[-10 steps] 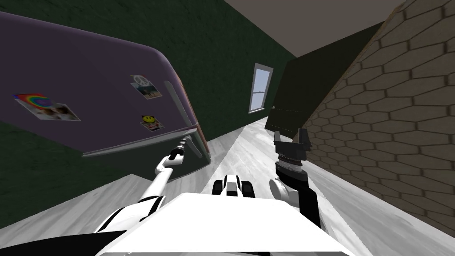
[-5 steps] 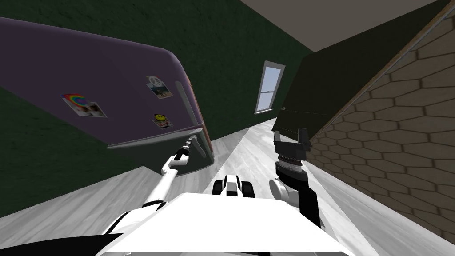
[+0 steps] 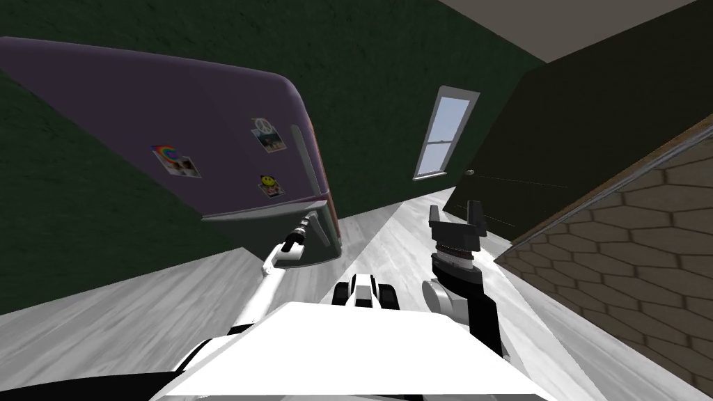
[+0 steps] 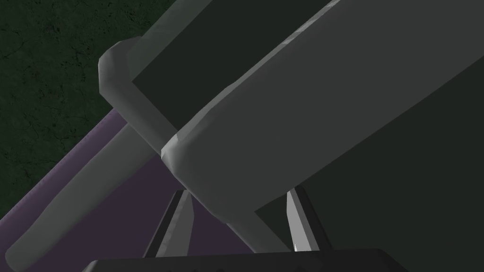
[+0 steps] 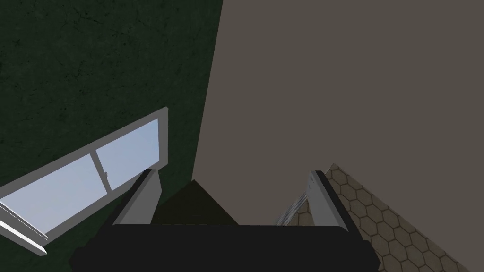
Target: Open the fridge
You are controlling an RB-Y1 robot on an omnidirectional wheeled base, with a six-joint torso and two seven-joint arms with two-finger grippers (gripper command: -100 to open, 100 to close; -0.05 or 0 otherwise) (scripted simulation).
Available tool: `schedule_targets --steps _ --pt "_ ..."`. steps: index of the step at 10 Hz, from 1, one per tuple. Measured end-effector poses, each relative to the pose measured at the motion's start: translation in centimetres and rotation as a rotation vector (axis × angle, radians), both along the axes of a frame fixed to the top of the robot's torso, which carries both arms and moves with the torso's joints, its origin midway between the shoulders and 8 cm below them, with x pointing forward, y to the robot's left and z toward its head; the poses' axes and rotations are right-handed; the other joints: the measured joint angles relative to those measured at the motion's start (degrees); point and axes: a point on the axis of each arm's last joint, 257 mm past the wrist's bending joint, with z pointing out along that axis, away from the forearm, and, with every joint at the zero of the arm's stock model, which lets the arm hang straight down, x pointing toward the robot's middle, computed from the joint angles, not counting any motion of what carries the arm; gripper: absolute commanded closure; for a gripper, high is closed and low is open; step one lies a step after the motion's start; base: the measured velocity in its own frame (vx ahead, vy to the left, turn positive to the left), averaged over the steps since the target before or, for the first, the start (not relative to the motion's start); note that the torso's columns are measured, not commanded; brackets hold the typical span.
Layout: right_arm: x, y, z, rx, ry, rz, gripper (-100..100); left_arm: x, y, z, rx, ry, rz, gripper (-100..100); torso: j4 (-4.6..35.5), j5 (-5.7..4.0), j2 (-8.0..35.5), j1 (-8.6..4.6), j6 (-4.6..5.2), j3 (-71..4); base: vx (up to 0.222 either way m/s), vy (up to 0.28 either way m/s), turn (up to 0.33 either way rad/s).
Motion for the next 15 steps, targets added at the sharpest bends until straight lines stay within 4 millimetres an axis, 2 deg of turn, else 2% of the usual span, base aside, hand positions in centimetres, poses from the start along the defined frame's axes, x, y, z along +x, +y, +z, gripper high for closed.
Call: schedule_targets --steps 2,3,5,7,9,10,15 --pt "0.0 0.0 0.0 0.0 0.0 0.0 0 0.4 -4.4 0.1 -0.014 0.005 -0.056 100 -0.01 -0.05 0.0 0.06 -0.25 0.02 0.126 0.044 0.291" --pt "0.0 0.0 0.0 0.0 0.0 0.0 0 -0.2 -5.8 0.2 -0.019 -0.002 -0.072 100 -0.04 -0.01 0.07 0.01 -0.12 0.04 0.036 0.002 0.02" --pt "0.0 0.0 0.0 0.0 0.0 0.0 0 -0.4 -6.6 1.2 -0.018 -0.023 -0.08 100 0.22 -0.22 0.39 -0.37 0.07 0.25 -0.05 0.041 -0.037" --pt "0.0 0.0 0.0 0.0 0.0 0.0 0 -0.4 -7.9 2.1 -0.012 -0.034 -0.112 100 0.45 -0.19 1.03 -0.11 0.13 0.64 -0.246 0.19 -0.14" --pt "0.0 0.0 0.0 0.0 0.0 0.0 0 -0.5 -9.3 1.9 -0.011 -0.032 -0.146 100 0.35 -0.37 0.43 -0.61 0.03 0.29 -0.181 0.148 -0.053" --pt "0.0 0.0 0.0 0.0 0.0 0.0 0 -0.6 -9.9 1.7 -0.011 -0.026 -0.162 100 0.32 -0.39 0.12 -0.44 0.04 0.06 -0.206 0.211 -0.121" --pt "0.0 0.0 0.0 0.0 0.0 0.0 0 -1.7 -14.1 2.0 -0.01 -0.026 -0.273 100 0.21 -0.29 0.34 -0.51 0.18 0.22 -0.303 0.223 -0.124"
